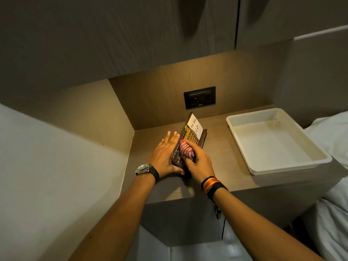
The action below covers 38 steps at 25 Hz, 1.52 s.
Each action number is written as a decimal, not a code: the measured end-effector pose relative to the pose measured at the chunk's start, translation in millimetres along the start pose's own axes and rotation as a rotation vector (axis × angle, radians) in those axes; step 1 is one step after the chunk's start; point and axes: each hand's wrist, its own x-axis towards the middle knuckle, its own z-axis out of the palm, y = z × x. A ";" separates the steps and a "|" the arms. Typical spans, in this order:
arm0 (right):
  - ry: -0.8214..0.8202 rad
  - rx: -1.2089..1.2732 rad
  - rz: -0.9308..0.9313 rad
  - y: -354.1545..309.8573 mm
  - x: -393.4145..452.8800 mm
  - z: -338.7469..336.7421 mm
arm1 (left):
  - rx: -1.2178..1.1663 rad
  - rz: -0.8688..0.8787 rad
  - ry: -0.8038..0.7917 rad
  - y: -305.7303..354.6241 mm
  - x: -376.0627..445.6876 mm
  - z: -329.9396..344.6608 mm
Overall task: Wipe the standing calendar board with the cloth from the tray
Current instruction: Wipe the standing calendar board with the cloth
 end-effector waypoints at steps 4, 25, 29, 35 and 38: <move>-0.035 -0.097 -0.142 2.9 -44.9 8.6 | -0.028 -0.014 0.013 5.6 -1.7 1.8; 0.017 -0.096 0.009 32.2 -35.8 -25.7 | 0.001 -0.095 -0.002 44.1 10.8 2.6; 0.006 -0.173 0.001 33.2 -4.4 -42.8 | -0.009 -0.093 -0.008 50.0 10.1 0.0; 0.028 -0.138 0.022 26.4 -12.9 -34.2 | -0.030 -0.128 -0.011 52.4 7.0 0.0; -0.043 -0.164 -0.047 35.5 -47.2 -42.2 | -0.017 -0.111 -0.010 51.6 6.4 0.5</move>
